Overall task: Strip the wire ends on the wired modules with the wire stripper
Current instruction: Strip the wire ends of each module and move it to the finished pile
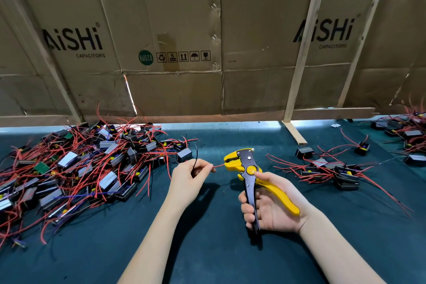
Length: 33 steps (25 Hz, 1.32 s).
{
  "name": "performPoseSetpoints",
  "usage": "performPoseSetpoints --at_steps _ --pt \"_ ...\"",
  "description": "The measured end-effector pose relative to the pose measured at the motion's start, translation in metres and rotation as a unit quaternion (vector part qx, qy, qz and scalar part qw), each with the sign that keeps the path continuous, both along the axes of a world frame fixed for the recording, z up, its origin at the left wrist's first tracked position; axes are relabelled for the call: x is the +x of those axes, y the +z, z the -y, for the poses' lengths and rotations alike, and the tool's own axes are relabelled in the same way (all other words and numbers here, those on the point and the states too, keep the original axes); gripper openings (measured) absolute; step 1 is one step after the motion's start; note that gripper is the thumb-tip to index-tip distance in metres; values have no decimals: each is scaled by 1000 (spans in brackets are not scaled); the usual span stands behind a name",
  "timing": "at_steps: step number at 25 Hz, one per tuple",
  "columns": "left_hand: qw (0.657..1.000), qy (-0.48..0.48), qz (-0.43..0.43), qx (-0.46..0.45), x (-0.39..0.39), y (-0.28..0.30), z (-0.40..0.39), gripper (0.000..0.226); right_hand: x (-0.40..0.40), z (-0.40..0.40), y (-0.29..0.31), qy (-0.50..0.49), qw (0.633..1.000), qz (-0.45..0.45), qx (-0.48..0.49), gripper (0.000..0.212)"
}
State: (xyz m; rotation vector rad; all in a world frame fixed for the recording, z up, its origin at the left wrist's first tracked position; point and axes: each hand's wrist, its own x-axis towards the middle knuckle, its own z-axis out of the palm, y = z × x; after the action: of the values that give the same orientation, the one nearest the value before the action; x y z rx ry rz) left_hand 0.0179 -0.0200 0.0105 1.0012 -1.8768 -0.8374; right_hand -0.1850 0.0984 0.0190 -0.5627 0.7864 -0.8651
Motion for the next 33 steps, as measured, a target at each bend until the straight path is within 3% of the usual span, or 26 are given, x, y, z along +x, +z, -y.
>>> performPoseSetpoints --at_steps 13,20,24,27,29,31,33 --pt "999 -36 -33 19 0 -3 1 23 1 -2 6 -12 999 -49 20 62" --pt "998 -47 -19 29 -1 -4 0 21 6 1 9 -81 992 -90 35 57" --pt "996 -64 -37 40 -2 -6 1 1 11 -2 7 -81 996 -20 28 56" --pt "984 -109 -99 96 3 -7 5 22 16 -1 4 -133 990 24 48 54" --pt "977 -116 -130 120 2 -5 6 23 16 0 5 -148 987 29 51 54" --pt "971 -86 -172 143 2 -3 8 20 16 0 6 -142 988 26 49 54" --pt "981 -32 -167 92 8 -2 10 21 17 -1 6 -131 990 24 54 54"
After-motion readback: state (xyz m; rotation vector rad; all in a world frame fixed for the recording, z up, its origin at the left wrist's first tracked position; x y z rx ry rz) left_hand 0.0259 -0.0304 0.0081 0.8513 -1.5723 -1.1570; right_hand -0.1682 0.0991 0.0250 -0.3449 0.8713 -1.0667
